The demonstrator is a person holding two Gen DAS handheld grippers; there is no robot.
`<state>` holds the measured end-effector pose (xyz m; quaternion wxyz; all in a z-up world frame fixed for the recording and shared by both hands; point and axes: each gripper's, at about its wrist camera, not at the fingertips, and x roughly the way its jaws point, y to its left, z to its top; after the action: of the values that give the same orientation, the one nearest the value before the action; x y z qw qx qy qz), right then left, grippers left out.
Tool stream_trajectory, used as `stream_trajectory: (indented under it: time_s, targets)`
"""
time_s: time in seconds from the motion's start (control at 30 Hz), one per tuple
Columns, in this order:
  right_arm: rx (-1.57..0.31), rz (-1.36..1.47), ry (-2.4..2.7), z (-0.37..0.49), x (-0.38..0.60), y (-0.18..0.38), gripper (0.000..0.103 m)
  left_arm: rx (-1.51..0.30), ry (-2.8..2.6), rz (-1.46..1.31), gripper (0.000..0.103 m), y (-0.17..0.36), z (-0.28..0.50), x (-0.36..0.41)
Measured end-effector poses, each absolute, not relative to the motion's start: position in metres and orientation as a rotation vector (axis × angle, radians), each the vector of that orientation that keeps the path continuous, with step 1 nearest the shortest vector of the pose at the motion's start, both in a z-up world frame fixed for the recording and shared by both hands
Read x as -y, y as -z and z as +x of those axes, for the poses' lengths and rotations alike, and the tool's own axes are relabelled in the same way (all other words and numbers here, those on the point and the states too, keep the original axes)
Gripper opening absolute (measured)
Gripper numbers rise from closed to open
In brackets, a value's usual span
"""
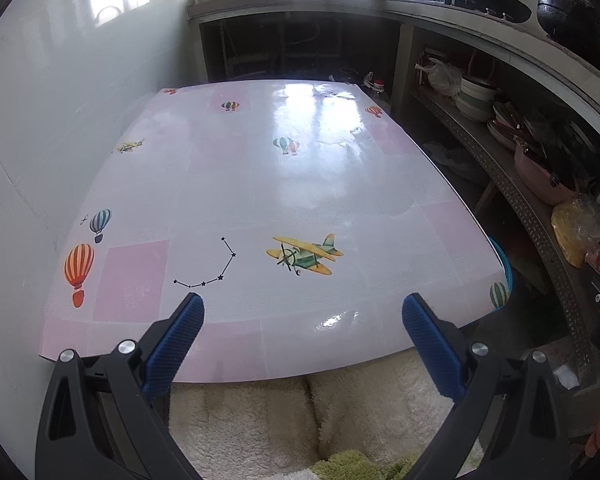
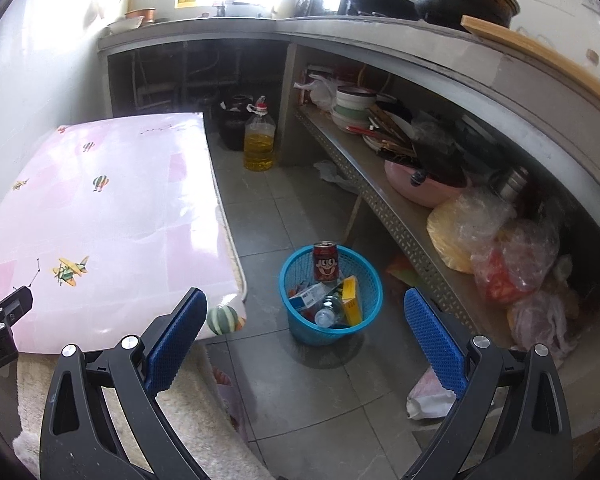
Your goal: Collect trash
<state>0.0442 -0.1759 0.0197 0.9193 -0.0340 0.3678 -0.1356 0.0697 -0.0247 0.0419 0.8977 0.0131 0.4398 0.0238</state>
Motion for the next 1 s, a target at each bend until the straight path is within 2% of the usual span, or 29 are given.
stream_trajectory:
  time_s: [0.6, 1.0]
  targets:
    - [-0.804, -0.051, 0.127, 0.091, 0.123, -0.005, 0.095, -0.940, -0.187, 0.014, 0.097, -0.026, 0.092, -0.026]
    - [-0.809, -0.043, 0.156, 0.095, 0.125, -0.001, 0.095, -0.926, -0.215, 0.001, 0.097, -0.030, 0.094, -0.035]
